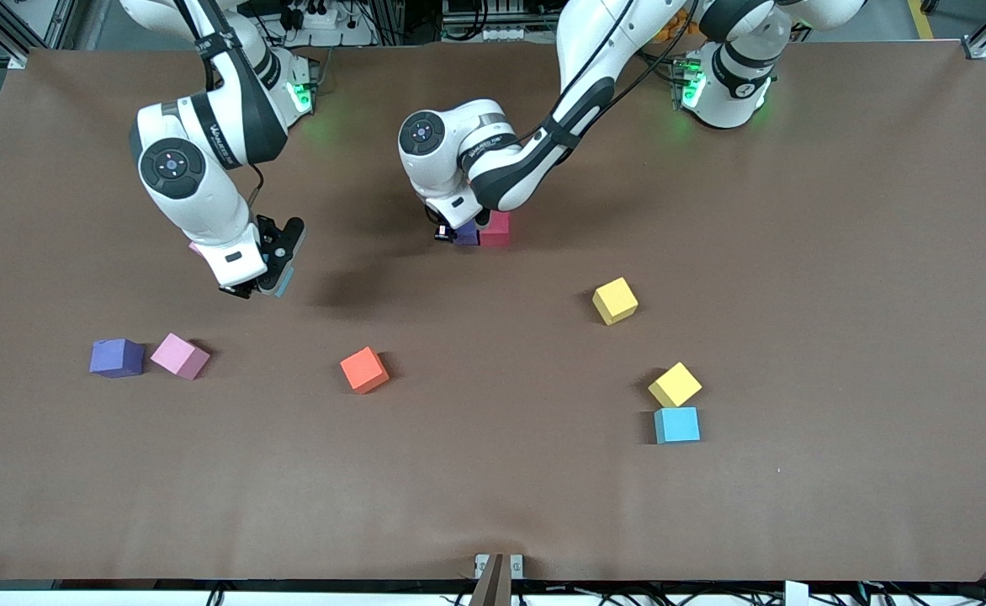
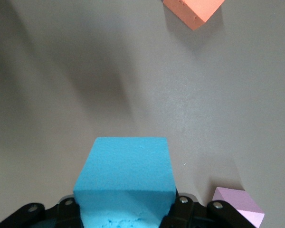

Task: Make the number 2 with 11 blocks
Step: 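Lower the purple cube under the red cube and open the left gripper, then move the left gripper to the yellow cubes while the right gripper carries cyan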

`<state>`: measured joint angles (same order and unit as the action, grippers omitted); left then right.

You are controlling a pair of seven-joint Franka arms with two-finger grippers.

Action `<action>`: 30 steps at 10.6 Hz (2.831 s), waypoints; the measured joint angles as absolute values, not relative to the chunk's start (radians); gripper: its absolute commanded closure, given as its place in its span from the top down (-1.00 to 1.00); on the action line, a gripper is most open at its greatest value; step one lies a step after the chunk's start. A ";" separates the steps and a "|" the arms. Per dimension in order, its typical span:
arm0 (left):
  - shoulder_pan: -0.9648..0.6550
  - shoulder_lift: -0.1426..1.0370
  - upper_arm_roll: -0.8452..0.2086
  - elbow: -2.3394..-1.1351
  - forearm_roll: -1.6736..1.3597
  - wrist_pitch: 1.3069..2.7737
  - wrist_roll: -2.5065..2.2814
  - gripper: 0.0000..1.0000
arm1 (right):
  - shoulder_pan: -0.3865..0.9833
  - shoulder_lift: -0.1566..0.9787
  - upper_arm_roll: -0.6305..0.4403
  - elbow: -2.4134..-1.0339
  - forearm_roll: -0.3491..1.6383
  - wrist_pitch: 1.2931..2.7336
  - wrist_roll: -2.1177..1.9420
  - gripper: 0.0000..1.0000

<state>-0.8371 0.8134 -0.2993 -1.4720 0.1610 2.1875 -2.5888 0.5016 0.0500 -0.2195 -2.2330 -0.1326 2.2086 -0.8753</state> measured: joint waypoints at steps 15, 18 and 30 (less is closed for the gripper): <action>-0.746 0.674 -0.297 -1.452 0.161 2.023 -2.432 1.00 | 0.522 0.050 -0.220 -2.231 -0.132 2.220 -0.874 -0.33; -0.628 0.637 -0.291 -1.452 0.161 1.965 -2.292 1.00 | 0.585 0.055 -0.220 -2.232 -0.132 2.224 -0.874 -0.31; -0.058 0.526 -0.280 -1.413 0.236 1.889 -1.541 1.00 | 0.977 0.260 -0.190 -2.277 -0.064 2.384 -0.637 -0.33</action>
